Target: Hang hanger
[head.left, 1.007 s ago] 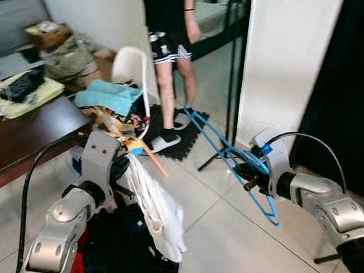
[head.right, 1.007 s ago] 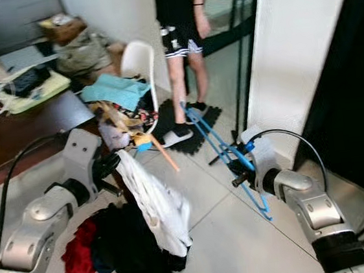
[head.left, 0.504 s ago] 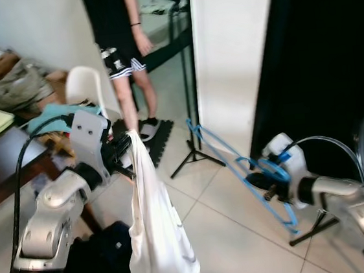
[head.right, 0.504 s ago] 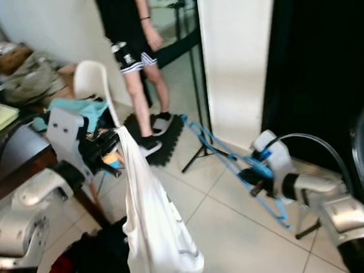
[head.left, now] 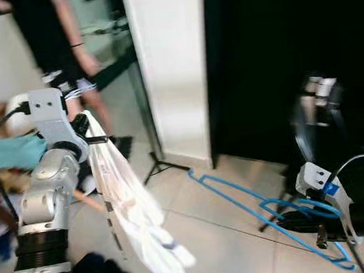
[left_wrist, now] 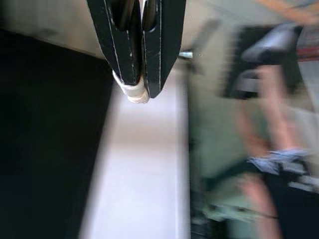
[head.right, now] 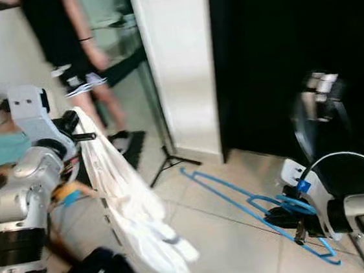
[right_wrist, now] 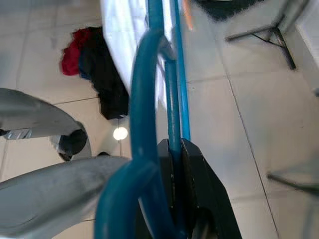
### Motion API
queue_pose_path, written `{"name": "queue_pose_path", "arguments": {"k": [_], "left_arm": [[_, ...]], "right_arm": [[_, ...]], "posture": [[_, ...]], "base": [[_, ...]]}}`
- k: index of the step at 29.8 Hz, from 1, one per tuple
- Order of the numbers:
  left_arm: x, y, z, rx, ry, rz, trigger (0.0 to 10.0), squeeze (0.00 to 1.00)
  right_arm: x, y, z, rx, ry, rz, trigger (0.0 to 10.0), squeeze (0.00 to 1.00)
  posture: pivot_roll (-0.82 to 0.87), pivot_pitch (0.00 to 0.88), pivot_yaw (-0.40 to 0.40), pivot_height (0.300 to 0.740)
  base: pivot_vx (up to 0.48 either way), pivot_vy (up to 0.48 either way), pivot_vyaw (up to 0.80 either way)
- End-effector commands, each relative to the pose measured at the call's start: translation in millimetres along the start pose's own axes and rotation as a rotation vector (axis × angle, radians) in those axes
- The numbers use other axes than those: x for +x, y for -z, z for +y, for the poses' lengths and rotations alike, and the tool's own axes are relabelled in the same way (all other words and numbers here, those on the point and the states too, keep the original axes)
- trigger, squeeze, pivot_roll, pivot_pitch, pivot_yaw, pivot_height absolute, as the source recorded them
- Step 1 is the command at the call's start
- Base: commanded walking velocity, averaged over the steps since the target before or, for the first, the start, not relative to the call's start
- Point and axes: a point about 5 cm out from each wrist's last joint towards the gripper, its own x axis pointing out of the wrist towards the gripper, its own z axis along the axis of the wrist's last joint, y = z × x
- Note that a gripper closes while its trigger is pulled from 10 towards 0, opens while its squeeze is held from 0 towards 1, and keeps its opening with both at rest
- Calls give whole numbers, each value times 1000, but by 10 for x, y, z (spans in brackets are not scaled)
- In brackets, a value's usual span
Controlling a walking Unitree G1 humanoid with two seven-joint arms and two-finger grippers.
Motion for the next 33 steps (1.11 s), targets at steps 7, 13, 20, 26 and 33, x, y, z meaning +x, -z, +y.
{"name": "queue_pose_path", "arguments": {"k": [7, 13, 20, 26, 33], "left_arm": [[77, 38, -106, -32, -3, 21, 10000, 0], [81, 42, -107, -4, -23, 24, 10000, 0], [78, 27, -153, 79, 7, 5, 10000, 0], [75, 19, -216, 110, 24, -10, 10000, 0], [76, -19, -293, 134, 43, -30, 10000, 0]], "right_arm": [[524, -330, 247, -61, -98, -53, 10000, 0], [684, -388, 255, -81, -73, -4, 10000, 0], [777, -580, 154, -98, -7, -29, 10000, 0], [837, -627, 167, -144, -22, 5, 10000, 0], [883, -707, 255, -225, -130, 42, 10000, 0]], "posture": [[-175, 0, 95, 736], [-169, 0, 88, 736], [-168, 0, 75, 736], [-167, 0, 71, 736], [-160, 0, 64, 736]], "base": [[0, 0, -329], [0, 0, 0], [0, 0, 0], [0, 0, 0], [0, 0, 0]]}}
